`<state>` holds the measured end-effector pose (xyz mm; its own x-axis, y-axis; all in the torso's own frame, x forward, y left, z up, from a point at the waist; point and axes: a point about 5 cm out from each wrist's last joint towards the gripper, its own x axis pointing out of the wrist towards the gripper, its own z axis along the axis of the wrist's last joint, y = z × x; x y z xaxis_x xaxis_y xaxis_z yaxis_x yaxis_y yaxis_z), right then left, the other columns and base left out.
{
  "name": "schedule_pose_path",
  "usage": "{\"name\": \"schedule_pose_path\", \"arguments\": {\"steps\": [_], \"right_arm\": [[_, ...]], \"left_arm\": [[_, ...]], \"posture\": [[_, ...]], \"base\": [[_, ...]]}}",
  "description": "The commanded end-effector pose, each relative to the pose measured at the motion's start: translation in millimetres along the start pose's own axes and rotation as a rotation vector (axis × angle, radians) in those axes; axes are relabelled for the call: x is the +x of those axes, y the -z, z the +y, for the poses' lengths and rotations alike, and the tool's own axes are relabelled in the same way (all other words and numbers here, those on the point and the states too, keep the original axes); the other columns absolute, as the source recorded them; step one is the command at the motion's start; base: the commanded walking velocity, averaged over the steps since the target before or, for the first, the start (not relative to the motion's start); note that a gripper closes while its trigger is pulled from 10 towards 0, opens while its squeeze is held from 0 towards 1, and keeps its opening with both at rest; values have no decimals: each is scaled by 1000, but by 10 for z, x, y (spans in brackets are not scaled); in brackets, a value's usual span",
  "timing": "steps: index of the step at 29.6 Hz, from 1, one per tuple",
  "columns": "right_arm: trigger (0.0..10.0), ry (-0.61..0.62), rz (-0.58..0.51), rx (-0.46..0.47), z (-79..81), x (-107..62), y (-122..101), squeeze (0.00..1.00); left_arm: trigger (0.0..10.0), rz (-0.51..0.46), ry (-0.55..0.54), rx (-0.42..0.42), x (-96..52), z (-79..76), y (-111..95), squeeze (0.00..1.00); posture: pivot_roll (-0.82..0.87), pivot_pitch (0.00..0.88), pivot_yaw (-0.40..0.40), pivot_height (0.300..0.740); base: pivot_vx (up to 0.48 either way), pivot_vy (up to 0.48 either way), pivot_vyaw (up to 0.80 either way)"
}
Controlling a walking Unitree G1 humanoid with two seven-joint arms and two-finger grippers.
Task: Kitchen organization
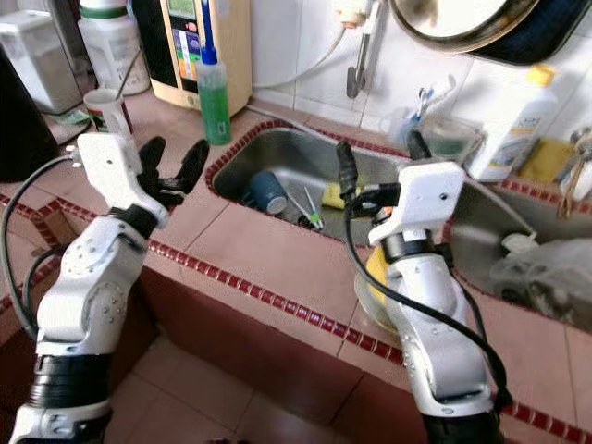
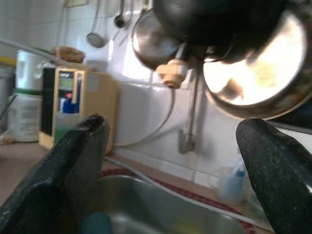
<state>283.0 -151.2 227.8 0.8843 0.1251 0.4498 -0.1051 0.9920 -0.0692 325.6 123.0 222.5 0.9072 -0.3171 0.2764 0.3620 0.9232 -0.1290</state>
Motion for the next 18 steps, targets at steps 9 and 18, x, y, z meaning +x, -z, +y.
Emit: {"name": "schedule_pose_path", "arguments": {"steps": [9, 18], "right_arm": [[10000, 9, -1, 5, 3, 9, 7, 0], [10000, 18, 18, -8, 4, 11, 43, 0]], "left_arm": [[10000, -26, 15, 19, 17, -8, -85, 0], [10000, -29, 33, 26, 16, -17, -80, 0]], "posture": [[92, 25, -6, 740], [93, 23, -9, 740]], "base": [[0, 0, -486], [0, 0, -707]]}}
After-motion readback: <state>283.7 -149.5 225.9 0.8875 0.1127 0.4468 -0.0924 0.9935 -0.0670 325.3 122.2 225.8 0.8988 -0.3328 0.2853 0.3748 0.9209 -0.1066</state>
